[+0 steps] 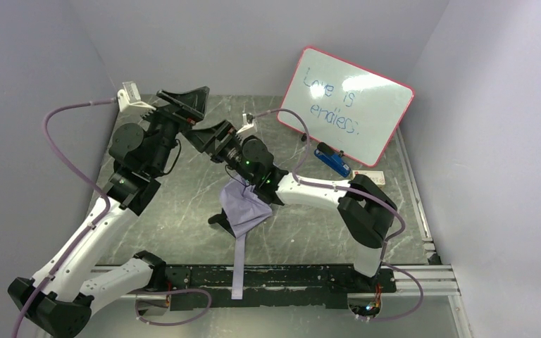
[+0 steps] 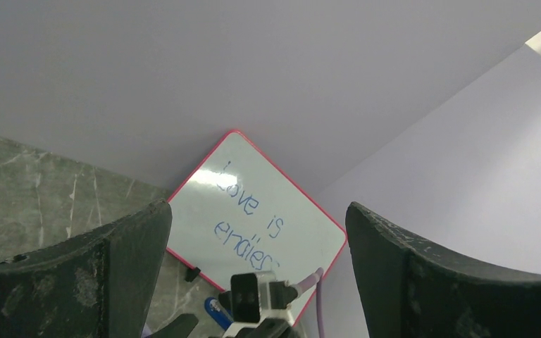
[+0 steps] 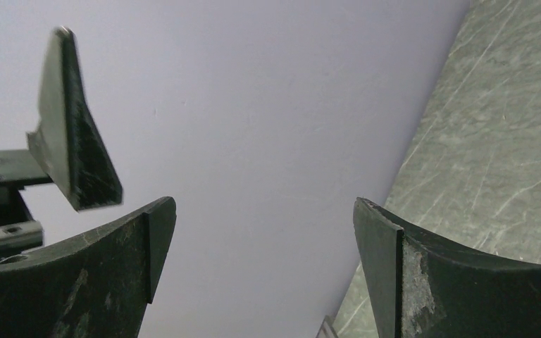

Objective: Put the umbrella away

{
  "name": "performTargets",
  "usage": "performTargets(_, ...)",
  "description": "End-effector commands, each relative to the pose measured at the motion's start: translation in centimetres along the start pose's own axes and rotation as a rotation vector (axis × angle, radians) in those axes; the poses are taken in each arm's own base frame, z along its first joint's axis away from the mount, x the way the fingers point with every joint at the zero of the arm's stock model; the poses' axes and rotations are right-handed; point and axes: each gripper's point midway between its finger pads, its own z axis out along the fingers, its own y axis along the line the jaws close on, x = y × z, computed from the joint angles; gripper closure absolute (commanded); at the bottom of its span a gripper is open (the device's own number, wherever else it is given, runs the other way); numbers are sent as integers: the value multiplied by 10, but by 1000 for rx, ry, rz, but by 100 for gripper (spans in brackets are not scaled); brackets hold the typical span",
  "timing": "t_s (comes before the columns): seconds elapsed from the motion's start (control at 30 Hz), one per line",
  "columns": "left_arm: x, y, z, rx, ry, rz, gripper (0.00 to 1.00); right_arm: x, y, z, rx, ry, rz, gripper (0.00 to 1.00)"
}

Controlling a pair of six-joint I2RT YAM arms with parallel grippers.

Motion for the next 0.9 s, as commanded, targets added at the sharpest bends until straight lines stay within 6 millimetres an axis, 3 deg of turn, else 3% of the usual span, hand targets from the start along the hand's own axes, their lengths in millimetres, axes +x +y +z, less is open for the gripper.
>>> performTargets(0.0,-12,-6,-5,38,-48,-7,3,-7,16,8,-38,-4,14,0)
performTargets(0.2,-22,2,-17,9,-92,-19,3,1,16,14,-28,14,30,0)
performTargets(0.37,-20,3,-12,-30,-63,6,3,6,12,13,-23,15,61,0)
performTargets(0.63,20,22,22,-67,99,46,3,4,-13,3,42,-19,50,0)
performTargets(0.7,26,13,30,15,119,63,3,-2,-21,0,77,-52,55,0)
performTargets(0.8,15,-1,39,108,89,102,3,-13,-26,-7,120,-94,19,0)
performTargets(0.87,-3,11,48,13,56,121,3,-28,-37,-20,186,-133,-31,0)
